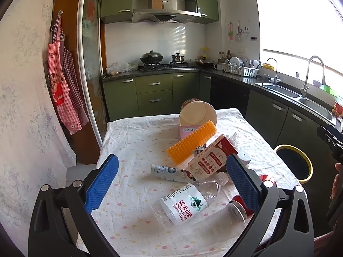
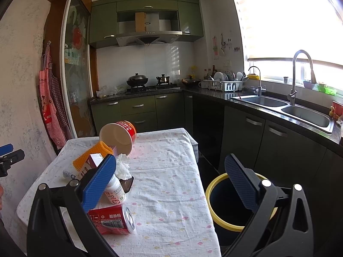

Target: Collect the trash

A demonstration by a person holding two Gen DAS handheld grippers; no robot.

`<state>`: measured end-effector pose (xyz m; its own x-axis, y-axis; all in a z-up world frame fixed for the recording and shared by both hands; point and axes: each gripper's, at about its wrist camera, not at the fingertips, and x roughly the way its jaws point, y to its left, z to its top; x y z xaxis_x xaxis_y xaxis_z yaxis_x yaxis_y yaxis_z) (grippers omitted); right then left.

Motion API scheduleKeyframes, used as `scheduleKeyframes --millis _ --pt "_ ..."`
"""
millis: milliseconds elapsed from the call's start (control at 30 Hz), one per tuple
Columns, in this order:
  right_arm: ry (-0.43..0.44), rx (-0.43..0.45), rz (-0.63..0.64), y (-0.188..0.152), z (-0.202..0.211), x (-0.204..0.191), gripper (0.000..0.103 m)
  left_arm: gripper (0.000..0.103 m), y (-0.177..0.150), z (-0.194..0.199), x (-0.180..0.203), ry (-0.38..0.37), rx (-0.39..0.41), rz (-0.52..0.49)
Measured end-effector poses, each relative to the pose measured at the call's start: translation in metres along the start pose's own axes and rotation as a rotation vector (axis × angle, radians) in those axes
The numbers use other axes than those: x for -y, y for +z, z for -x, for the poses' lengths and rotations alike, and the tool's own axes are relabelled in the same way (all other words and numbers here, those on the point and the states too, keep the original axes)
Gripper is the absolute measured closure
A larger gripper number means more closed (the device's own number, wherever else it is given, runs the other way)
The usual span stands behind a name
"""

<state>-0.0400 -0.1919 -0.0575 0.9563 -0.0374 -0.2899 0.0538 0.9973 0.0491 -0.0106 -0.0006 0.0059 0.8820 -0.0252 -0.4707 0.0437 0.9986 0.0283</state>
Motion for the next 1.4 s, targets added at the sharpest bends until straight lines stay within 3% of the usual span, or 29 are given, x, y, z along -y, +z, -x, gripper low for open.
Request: scheduleKeyframes --millis 1400 --pt "-0.007 -0.008 -0.015 -0.012 -0.01 0.004 0.006 0.004 -0.002 -0.002 0.003 -0.008 -0.007 -0.006"
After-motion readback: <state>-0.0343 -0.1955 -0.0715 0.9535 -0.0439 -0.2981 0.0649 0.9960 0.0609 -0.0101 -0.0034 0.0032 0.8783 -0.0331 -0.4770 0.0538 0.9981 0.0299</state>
